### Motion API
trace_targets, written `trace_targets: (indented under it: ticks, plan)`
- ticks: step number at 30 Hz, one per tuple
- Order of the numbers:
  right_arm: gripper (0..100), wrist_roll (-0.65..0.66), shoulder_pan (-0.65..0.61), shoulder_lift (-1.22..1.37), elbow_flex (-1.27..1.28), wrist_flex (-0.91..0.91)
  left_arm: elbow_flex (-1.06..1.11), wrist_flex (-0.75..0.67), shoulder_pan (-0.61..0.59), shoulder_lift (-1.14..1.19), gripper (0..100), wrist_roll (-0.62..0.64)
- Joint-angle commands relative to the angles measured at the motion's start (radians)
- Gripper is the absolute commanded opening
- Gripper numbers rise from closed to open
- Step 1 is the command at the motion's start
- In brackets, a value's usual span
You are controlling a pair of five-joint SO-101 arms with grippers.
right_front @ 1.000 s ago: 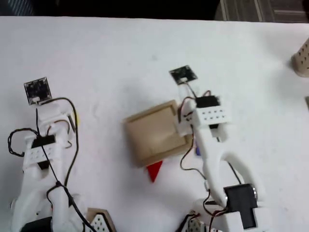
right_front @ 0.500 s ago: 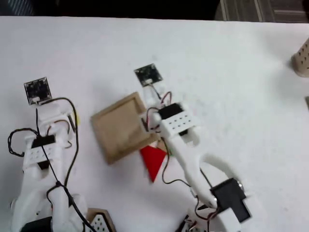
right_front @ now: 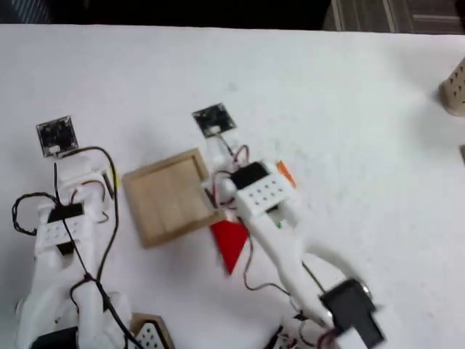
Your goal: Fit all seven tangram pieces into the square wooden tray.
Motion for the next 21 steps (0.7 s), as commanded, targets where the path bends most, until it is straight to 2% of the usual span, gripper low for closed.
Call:
trace_targets:
  ticks: [1, 5, 9, 12, 16, 21]
  plan:
    - [19.0, 0.017, 0.07, -0.156, 0.071, 0.021, -0.044, 0.133, 0.062, -0.045, 21, 0.012]
    - [18.3, 0.011, 0.182, -0.254, 0.167, -0.053, -0.126, 0.387, 0.093, -0.045, 22, 0.066]
    - [8.1, 0.011, 0.248, -0.298, 0.186, -0.099, -0.121, 0.474, 0.157, -0.044, 33, 0.083]
    - [5.0, 0.012, 0.262, -0.291, 0.19, -0.139, -0.101, 0.479, 0.203, -0.038, 39, 0.123]
    - [5.0, 0.011, 0.266, -0.257, 0.189, -0.147, -0.055, 0.422, 0.203, -0.035, 39, 0.181]
    - [5.0, 0.011, 0.266, -0.242, 0.186, -0.147, -0.023, 0.396, 0.125, -0.035, 39, 0.183]
